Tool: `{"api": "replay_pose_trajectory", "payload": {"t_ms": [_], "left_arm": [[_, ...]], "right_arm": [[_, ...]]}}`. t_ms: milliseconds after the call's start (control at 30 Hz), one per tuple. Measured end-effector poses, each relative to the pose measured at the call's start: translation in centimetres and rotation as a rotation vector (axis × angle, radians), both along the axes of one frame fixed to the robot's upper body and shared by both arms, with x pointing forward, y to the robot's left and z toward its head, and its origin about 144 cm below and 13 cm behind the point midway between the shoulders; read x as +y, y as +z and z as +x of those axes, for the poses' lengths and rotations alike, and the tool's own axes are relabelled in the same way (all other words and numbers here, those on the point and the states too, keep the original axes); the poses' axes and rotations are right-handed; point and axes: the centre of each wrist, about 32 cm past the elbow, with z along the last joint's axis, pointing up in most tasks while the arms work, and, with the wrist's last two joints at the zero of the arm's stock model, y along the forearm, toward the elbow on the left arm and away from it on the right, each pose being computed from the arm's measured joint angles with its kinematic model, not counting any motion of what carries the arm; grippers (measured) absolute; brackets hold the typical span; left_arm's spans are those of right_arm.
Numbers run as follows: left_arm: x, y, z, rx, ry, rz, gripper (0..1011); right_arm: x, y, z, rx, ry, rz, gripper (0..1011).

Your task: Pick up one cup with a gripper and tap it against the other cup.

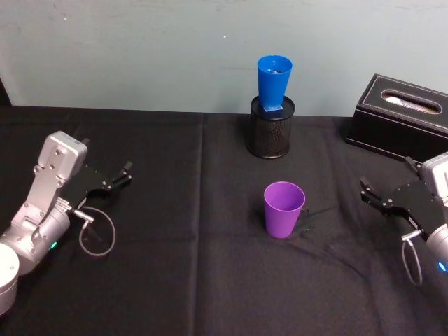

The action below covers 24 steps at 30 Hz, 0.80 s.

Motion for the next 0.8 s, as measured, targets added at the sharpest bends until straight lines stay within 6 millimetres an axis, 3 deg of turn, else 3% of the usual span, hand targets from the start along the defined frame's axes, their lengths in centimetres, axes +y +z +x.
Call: {"api": "replay_pose_trajectory", "payload": {"t_ms": [800], "left_arm": [[0.00, 0.00, 0.00, 0.000, 0.000, 0.000, 1005]], "right_arm": [[0.00, 0.00, 0.00, 0.000, 0.000, 0.000, 1003]]}}
